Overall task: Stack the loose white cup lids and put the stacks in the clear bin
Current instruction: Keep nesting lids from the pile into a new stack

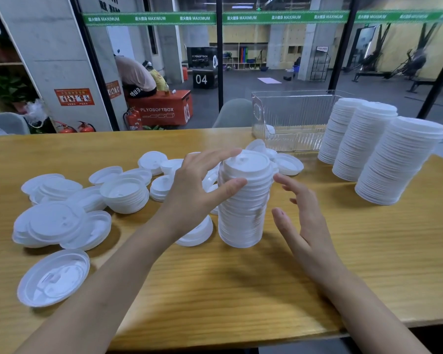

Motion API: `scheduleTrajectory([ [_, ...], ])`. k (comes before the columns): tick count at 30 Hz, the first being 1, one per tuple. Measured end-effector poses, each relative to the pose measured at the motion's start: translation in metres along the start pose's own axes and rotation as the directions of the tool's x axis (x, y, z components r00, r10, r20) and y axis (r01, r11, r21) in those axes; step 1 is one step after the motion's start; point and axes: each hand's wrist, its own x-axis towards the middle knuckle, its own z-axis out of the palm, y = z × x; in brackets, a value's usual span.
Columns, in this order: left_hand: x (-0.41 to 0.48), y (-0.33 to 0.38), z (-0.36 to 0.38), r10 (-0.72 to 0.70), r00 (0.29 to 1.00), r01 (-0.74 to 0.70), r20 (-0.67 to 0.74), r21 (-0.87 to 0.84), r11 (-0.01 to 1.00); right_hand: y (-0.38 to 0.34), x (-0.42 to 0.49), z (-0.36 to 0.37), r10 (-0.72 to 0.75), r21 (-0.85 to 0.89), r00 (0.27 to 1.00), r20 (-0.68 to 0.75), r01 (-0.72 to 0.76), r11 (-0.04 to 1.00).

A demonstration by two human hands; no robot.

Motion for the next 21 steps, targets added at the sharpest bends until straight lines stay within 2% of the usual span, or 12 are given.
scheduleTrajectory([
  [9,-0.002,0.001,-0.005,0.011,1.000,-0.012,0.004,0.044,0.999,0.002,-0.001,0.000,0.005,-0.005,1.000,0.004,-0.005,1.000],
  [15,-0.034,-0.030,-0.022,-0.142,0.990,0.142,-0.015,0.040,0.989,0.003,-0.001,0.001,0.002,-0.001,1.000,0.010,-0.002,1.000],
  [21,-0.070,-0.071,-0.029,-0.317,0.947,0.298,0.054,0.226,0.928,0.002,-0.001,0.002,-0.004,-0.001,1.000,0.007,0.004,1.000],
])
